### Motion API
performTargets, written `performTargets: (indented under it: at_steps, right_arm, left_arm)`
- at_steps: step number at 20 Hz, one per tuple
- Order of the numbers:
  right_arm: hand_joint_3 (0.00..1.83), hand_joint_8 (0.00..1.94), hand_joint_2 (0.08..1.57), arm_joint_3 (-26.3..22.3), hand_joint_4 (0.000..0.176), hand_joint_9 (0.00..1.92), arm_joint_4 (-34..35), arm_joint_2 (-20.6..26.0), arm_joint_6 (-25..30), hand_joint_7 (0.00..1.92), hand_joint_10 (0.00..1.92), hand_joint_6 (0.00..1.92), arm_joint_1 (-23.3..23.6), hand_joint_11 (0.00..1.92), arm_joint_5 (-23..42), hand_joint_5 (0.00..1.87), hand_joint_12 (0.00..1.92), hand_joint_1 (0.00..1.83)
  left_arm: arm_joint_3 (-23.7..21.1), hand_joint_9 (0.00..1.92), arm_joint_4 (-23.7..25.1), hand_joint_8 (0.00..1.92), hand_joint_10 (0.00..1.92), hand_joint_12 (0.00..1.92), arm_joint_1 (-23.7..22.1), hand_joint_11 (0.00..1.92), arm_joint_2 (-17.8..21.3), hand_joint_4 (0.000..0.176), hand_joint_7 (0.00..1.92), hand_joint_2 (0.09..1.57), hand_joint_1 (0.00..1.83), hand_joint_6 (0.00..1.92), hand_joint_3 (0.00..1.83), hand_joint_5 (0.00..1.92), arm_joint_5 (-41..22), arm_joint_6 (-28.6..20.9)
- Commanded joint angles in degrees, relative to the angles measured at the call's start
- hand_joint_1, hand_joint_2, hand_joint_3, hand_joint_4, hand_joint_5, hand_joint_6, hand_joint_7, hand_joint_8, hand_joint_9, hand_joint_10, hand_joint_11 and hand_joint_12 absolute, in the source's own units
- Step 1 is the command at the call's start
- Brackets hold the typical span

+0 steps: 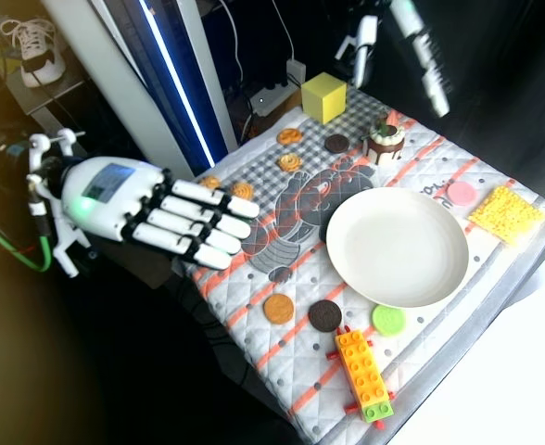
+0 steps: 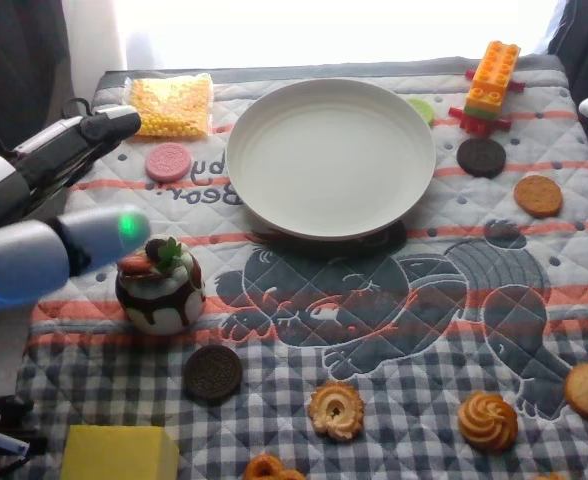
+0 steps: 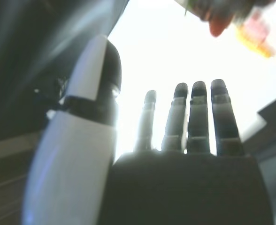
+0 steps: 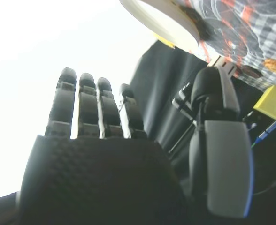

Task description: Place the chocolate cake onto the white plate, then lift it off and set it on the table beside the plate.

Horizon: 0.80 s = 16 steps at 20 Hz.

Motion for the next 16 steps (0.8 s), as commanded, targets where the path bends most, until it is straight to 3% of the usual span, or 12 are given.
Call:
performTargets:
  at_steps: [1, 2, 3, 4, 7, 8, 9, 11, 12, 13, 15, 16]
  right_arm:
    - [0.02, 0.00, 1.32, 0.54, 0.000, 0.00, 0.07, -0.18, 0.54, 0.00, 0.00, 0.00, 0.66, 0.00, 6.89, 0.00, 0.96, 0.39]
    - [0.02, 0.00, 1.32, 1.05, 0.000, 0.00, 0.07, -0.63, 1.41, 0.00, 0.00, 0.00, 0.71, 0.00, 6.69, 0.00, 0.97, 0.39]
    - [0.02, 0.00, 1.32, 1.54, 0.000, 0.00, 0.05, -1.12, 2.08, 0.00, 0.00, 0.00, 0.75, 0.00, 6.36, 0.00, 0.97, 0.38]
    - [0.01, 0.00, 1.31, 1.86, 0.000, 0.00, 0.05, -1.46, 2.18, 0.00, 0.00, 0.00, 0.87, 0.00, 5.82, 0.00, 0.97, 0.36]
    - [0.00, 0.00, 1.32, 2.68, 0.000, 0.00, 0.01, -2.38, 2.30, 0.00, 0.00, 0.00, 1.25, 0.00, 4.26, 0.00, 0.99, 0.30]
    - [0.00, 0.00, 1.31, 2.95, 0.000, 0.00, 0.01, -2.63, 2.75, 0.00, 0.00, 0.00, 1.25, 0.00, 4.11, 0.00, 0.76, 0.32]
    - [0.00, 0.00, 1.29, 3.17, 0.000, 0.00, 0.01, -2.83, 3.20, 0.00, 0.00, 0.00, 1.25, 0.00, 3.97, 0.00, 0.57, 0.33]
    - [0.00, 0.00, 1.29, 3.48, 0.003, 0.00, 0.01, -3.07, 3.95, 0.00, 0.00, 0.00, 1.20, 0.00, 3.56, 0.00, 0.70, 0.28]
    - [0.00, 0.00, 1.29, 3.51, 0.000, 0.00, 0.01, -3.11, 4.00, 0.00, 0.00, 0.00, 1.18, 0.00, 3.54, 0.00, 0.73, 0.29]
    - [0.00, 0.00, 1.29, 3.58, 0.000, 0.00, 0.01, -3.23, 4.04, 0.00, 0.00, 0.00, 1.15, 0.00, 3.54, 0.00, 0.90, 0.28]
    - [0.00, 0.00, 1.29, 3.64, 0.000, 0.00, 0.01, -3.33, 4.21, 0.00, 0.00, 0.00, 1.09, 0.00, 3.40, 0.00, 1.09, 0.32]
    - [0.00, 0.00, 1.29, 3.65, 0.000, 0.00, 0.01, -3.38, 4.23, 0.00, 0.00, 0.00, 1.04, 0.00, 3.33, 0.00, 1.04, 0.34]
  left_arm:
    - [0.49, 0.04, 1.06, 0.01, 0.02, 0.90, -0.98, 0.00, 0.27, 0.096, 0.02, 1.17, 0.47, 0.02, 0.00, 0.05, -6.88, -0.51]
    - [0.75, 0.04, 1.09, 0.00, 0.02, 1.06, -1.43, 0.00, 0.19, 0.109, 0.00, 1.13, 0.51, 0.01, 0.00, 0.05, -6.88, -0.51]
    - [1.07, 0.01, 1.23, 0.00, 0.00, 0.95, -1.82, 0.00, 0.06, 0.120, 0.00, 1.11, 0.49, 0.00, 0.00, 0.01, -6.88, -0.51]
    - [1.43, 0.00, 1.40, 0.00, 0.00, 0.72, -2.17, 0.00, -0.09, 0.156, 0.00, 1.08, 0.49, 0.00, 0.00, 0.00, -6.88, -0.51]
    - [2.78, 0.00, 2.16, 0.00, 0.00, 0.66, -3.23, 0.00, -0.84, 0.172, 0.00, 1.01, 0.49, 0.00, 0.00, 0.00, -6.88, -0.51]
    - [3.23, 0.00, 2.31, 0.00, 0.00, 0.53, -3.60, 0.00, -1.22, 0.175, 0.00, 1.00, 0.51, 0.00, 0.00, 0.00, -6.88, -0.51]
    - [3.74, 0.00, 2.40, 0.00, 0.00, 0.29, -4.02, 0.00, -1.62, 0.165, 0.00, 0.99, 0.53, 0.00, 0.00, 0.00, -6.88, -0.51]
    - [4.97, 0.00, 3.51, 0.00, 0.00, 0.02, -5.56, 0.00, -2.51, 0.147, 0.00, 0.99, 0.50, 0.00, 0.00, 0.00, -6.88, -0.51]
    - [5.21, 0.00, 3.62, 0.00, 0.00, 0.00, -5.90, 0.00, -2.61, 0.133, 0.00, 0.99, 0.55, 0.00, 0.00, 0.00, -6.88, -0.51]
    - [5.51, 0.00, 3.65, 0.00, 0.00, 0.00, -6.06, 0.00, -2.58, 0.126, 0.00, 0.99, 0.58, 0.00, 0.00, 0.00, -6.88, -0.51]
    - [5.59, 0.00, 3.84, 0.00, 0.00, 0.00, -6.12, 0.00, -1.93, 0.089, 0.00, 1.00, 0.63, 0.00, 0.00, 0.00, -6.88, -0.51]
    - [5.50, 0.00, 3.87, 0.00, 0.00, 0.00, -6.22, 0.00, -1.39, 0.094, 0.00, 1.00, 0.61, 0.00, 0.00, 0.00, -6.88, -0.51]
